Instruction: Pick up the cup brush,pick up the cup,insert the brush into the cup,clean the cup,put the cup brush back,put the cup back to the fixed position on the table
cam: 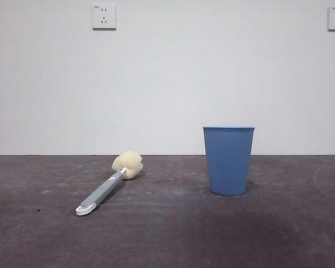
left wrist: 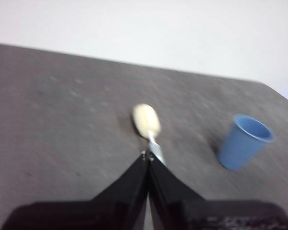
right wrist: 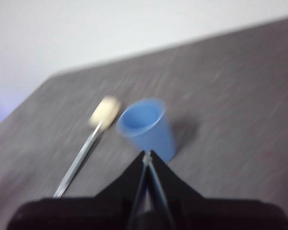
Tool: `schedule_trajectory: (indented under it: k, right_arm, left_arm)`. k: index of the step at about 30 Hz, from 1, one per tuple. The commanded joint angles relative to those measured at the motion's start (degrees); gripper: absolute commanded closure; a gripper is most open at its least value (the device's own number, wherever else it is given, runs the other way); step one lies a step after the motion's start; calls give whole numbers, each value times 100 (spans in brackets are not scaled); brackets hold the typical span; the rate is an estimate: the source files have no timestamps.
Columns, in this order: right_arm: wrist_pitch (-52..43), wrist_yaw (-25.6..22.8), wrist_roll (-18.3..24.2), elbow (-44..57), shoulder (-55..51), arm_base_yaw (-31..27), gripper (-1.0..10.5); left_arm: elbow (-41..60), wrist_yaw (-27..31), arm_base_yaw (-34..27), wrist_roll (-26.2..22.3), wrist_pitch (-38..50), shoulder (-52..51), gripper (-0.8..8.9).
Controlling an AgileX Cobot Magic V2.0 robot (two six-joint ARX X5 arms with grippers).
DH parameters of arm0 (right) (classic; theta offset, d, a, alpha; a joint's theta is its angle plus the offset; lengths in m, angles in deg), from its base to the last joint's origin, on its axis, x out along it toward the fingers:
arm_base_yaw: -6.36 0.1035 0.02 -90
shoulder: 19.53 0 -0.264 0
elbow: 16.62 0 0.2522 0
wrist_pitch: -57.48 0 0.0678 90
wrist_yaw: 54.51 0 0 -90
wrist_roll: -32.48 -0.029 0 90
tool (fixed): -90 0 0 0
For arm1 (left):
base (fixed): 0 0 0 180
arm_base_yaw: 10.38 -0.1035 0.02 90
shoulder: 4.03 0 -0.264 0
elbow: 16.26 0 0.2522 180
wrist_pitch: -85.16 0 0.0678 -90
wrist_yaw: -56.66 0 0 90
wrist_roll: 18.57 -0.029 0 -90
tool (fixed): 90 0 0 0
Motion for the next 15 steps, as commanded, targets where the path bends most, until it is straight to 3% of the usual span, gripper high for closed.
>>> schedule_trajectory:
  k: [1, 6, 15]
  right_arm:
    - [743, 522, 684, -437, 330, 15, 958]
    - [1775, 1029, 1359, -1071, 855, 61, 958]
    - [2553, 1147, 1580, -1530, 1314, 380, 958]
  left_arm:
    - [-446, -474, -13, -527, -474, 304, 821]
    - [-1145, -1021, -13, -1075, -1412, 833, 821]
    - [-1878, -1335, -7, -1620, -2660, 1408, 821]
